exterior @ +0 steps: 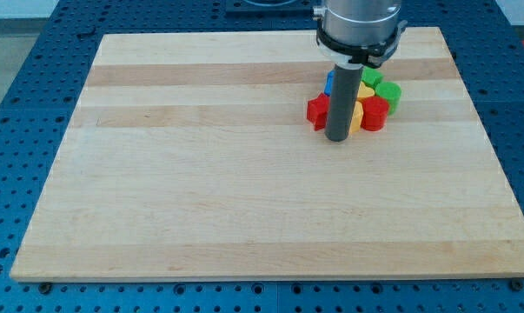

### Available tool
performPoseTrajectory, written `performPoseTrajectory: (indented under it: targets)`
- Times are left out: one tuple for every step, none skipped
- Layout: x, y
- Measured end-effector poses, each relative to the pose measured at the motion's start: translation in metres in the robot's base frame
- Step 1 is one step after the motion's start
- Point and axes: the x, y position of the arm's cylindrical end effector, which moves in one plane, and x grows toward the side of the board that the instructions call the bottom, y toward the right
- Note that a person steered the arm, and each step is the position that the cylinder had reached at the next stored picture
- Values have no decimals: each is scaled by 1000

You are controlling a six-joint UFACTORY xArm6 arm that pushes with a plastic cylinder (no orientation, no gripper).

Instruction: Move your arm towards the red star

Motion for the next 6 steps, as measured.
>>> performPoseTrajectory:
  targets:
    - [0,9]
    - [0,10]
    - [9,-16]
    - [11,-49]
    - [-5,-71]
    - [-16,-66]
